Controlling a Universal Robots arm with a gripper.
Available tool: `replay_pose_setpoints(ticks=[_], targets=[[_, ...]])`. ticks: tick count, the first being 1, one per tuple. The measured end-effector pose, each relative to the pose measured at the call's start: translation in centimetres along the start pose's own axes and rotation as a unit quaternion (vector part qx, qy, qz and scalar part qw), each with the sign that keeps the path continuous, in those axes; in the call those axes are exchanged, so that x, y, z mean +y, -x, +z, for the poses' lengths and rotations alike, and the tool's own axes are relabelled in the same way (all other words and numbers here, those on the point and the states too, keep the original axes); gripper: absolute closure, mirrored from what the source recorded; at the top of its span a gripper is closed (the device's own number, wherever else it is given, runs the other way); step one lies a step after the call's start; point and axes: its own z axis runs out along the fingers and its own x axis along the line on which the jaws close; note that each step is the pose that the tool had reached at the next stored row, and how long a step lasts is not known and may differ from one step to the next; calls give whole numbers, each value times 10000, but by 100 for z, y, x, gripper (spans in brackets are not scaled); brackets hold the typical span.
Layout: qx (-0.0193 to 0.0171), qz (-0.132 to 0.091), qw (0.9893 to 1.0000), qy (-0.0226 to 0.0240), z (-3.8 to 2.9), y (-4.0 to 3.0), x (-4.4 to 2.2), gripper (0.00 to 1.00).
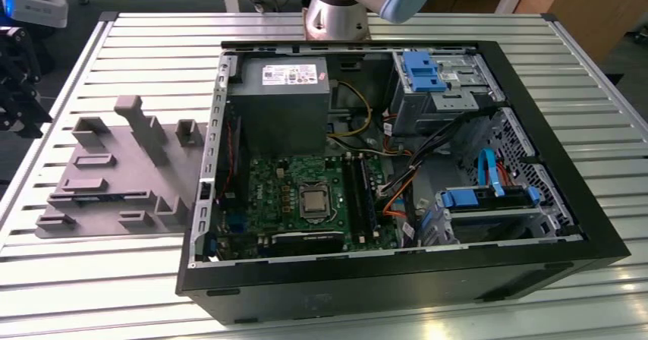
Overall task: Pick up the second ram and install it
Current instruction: 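Pick up the second ram and move it above second insertion slot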
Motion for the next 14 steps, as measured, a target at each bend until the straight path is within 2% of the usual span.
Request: replay_pose_setpoints(ticks=[5,14], targets=[[0,0,10000,0,56,-13,-3,69],[-1,3,10000,-18,213,-37,-11,69]])
